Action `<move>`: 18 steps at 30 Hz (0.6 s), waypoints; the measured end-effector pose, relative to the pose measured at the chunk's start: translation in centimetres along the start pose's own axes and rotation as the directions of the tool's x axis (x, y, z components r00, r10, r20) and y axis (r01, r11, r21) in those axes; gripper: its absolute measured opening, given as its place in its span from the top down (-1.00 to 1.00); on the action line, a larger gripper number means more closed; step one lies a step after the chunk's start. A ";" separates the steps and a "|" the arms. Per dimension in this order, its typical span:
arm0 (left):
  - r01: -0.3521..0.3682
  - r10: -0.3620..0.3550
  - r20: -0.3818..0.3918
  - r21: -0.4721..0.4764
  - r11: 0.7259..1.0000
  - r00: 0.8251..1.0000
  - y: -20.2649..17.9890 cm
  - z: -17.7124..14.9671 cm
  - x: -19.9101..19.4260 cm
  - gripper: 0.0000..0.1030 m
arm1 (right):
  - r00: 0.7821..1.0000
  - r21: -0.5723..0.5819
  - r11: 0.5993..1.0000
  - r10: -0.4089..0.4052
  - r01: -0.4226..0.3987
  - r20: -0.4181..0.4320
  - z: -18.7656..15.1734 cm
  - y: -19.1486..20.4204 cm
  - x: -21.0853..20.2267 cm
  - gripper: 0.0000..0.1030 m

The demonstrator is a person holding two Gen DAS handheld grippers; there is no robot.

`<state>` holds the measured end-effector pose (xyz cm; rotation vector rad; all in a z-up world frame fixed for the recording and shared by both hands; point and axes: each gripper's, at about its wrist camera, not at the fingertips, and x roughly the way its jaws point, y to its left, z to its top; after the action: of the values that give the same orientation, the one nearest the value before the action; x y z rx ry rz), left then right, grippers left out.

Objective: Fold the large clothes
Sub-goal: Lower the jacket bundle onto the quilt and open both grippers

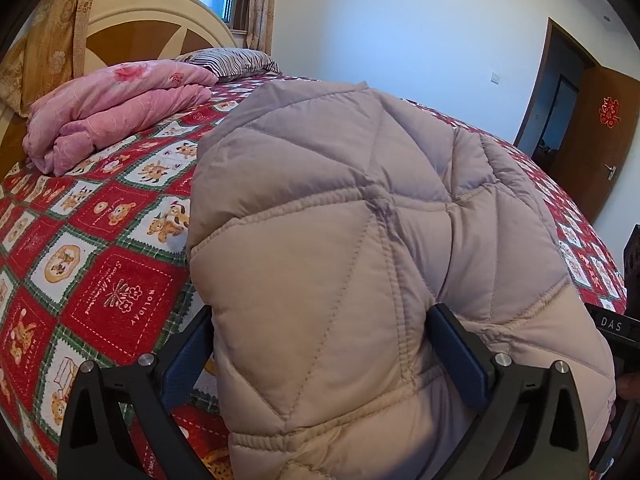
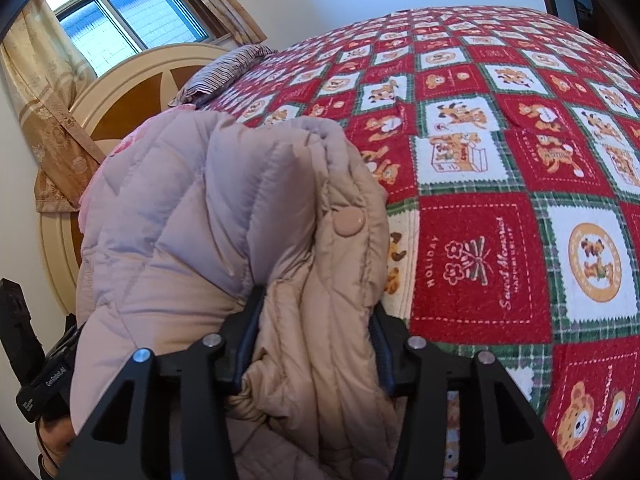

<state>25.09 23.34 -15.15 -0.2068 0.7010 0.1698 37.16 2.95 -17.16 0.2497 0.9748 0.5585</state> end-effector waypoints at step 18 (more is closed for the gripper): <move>-0.066 0.066 0.050 -0.005 0.998 0.997 -0.5 0.5 -3.4 -0.98 | 0.995 -0.064 0.993 -0.097 0.097 0.010 0.5 1.2 -0.9 -0.20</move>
<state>22.95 22.73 -12.49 -0.1819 0.6577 0.2382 36.76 3.42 -15.72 0.1458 0.9552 0.4992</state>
